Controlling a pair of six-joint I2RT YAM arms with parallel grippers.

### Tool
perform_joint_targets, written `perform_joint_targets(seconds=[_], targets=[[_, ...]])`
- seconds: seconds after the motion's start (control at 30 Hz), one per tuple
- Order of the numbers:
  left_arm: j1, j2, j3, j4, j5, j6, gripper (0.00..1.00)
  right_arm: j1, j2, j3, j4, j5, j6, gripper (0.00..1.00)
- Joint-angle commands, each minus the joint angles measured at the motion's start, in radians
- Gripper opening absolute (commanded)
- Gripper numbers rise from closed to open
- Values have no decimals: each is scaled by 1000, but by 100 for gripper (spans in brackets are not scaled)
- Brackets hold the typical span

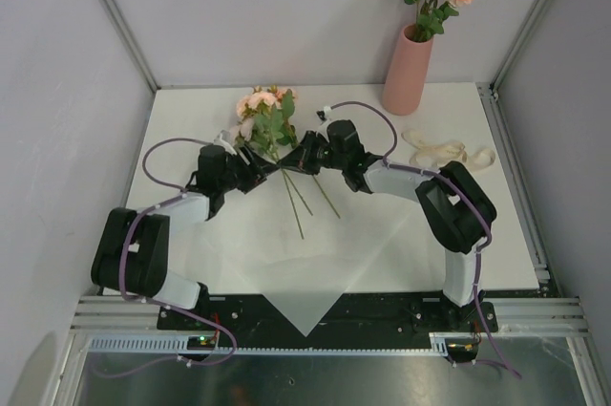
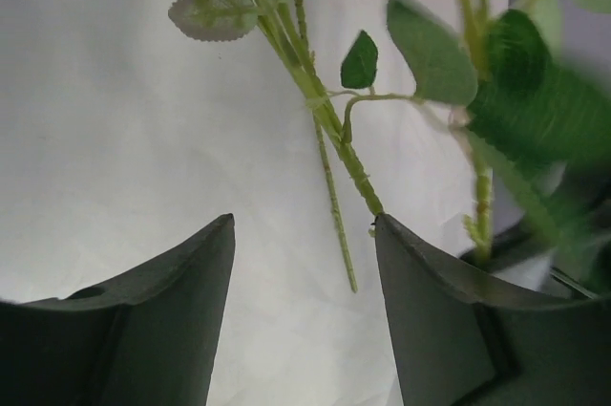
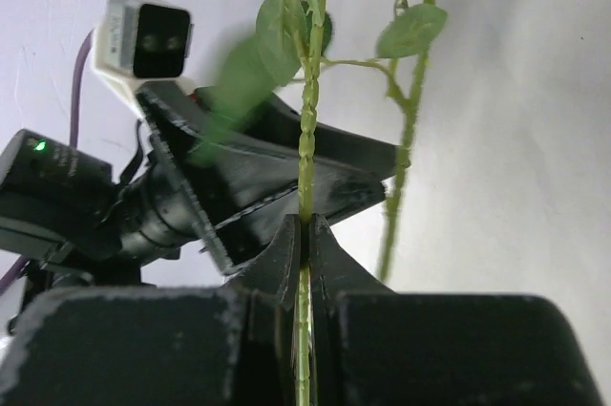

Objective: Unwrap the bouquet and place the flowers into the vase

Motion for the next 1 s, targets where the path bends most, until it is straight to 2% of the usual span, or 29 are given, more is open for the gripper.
perform_joint_targets(seconds=[0.0, 0.3, 0.43, 0.6, 0.73, 0.8, 0.9, 0.97], targets=[[-11, 61, 45, 98, -35, -25, 65, 1, -66, -5, 80, -15, 11, 0], [-25, 216, 101, 130, -29, -31, 64, -7, -94, -14, 75, -5, -9, 0], [-25, 205, 91, 130, -23, -22, 64, -26, -156, -14, 36, 44, -93, 0], [-26, 69, 74, 98, -26, -3, 69, -66, -265, -14, 2, 128, -272, 0], [-26, -73, 73, -8, -9, 23, 80, -121, -349, -15, -1, 179, -353, 0], [-25, -147, 78, -75, -11, 50, 83, -147, -382, -16, 16, 203, -404, 0], [-25, -254, 135, -247, -25, 138, 97, -179, -427, -24, 55, 250, -503, 0], [-26, -316, 176, -367, -34, 218, 99, -205, -451, -34, 93, 286, -564, 0]])
